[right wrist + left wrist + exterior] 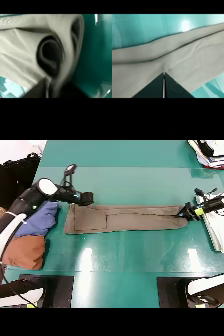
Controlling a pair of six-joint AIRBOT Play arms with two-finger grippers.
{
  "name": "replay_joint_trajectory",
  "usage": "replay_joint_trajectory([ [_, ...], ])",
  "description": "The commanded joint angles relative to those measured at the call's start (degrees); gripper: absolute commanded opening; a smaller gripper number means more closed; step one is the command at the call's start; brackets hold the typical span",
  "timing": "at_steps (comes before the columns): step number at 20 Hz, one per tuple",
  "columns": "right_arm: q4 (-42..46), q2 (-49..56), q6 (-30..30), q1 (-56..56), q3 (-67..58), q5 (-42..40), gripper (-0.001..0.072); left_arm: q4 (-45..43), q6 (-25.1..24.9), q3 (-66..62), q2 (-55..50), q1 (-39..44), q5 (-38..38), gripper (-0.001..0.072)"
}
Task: Fold the shirts.
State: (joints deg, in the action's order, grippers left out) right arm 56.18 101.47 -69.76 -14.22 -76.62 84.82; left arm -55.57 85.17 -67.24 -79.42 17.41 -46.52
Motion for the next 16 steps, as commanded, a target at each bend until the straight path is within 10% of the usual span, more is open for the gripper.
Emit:
replay_joint_trajectory([
  [1,-1.16,-0.9,2.4,3.23,0.11,1.4,0.004,0.83,-0.09,-3.19,-5.68,5.01,1.51,0.0024],
  [16,-15.65,-18.34,-4.61,22.64,-22.77,1.66,0.0016,3.78,-0.11,-20.61,-26.29,15.1,-3.28,0.0024],
])
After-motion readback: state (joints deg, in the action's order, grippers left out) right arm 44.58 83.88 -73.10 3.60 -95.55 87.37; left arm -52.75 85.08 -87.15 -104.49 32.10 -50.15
